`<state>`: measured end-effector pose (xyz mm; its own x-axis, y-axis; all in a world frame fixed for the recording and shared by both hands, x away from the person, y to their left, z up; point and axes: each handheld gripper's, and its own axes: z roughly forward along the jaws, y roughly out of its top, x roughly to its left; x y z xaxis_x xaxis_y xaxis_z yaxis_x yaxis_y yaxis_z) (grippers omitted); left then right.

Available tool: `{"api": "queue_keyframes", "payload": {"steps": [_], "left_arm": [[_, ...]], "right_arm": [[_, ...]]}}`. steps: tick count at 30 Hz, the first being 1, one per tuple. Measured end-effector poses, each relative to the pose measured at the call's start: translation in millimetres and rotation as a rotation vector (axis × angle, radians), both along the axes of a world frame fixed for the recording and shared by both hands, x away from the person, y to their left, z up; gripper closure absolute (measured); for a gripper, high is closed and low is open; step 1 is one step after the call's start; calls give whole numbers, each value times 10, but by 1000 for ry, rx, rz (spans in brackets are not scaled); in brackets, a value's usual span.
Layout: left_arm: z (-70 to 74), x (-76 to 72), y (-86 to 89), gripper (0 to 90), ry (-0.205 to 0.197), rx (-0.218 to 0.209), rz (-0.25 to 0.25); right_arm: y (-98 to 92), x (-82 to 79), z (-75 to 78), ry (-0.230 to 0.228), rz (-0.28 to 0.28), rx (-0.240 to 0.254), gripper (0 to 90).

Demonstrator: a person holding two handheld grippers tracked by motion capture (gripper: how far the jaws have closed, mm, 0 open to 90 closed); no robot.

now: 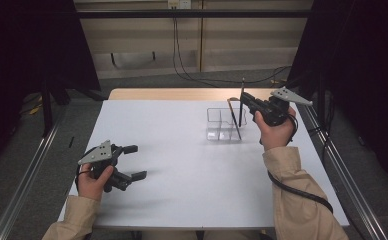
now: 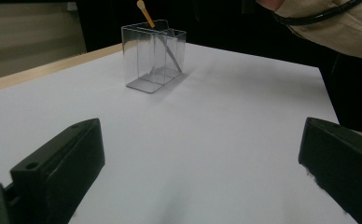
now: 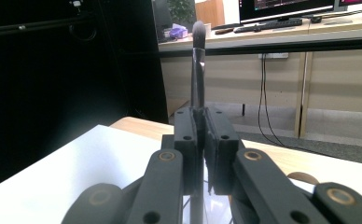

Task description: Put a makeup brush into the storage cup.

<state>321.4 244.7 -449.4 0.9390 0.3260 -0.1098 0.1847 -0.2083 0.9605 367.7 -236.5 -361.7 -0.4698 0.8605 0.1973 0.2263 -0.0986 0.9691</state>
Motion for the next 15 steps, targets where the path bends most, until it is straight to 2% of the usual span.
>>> {"api": "queue_keyframes", "payload": {"steps": [8,15], "left_arm": [[0,1,2,3,-2,0,-2],[-4,4,4,3,0,3,-4]], "right_arm": [[26,35,13,-15,-8,-15,846],[31,75,4,-19,-18,-7,846]]}}
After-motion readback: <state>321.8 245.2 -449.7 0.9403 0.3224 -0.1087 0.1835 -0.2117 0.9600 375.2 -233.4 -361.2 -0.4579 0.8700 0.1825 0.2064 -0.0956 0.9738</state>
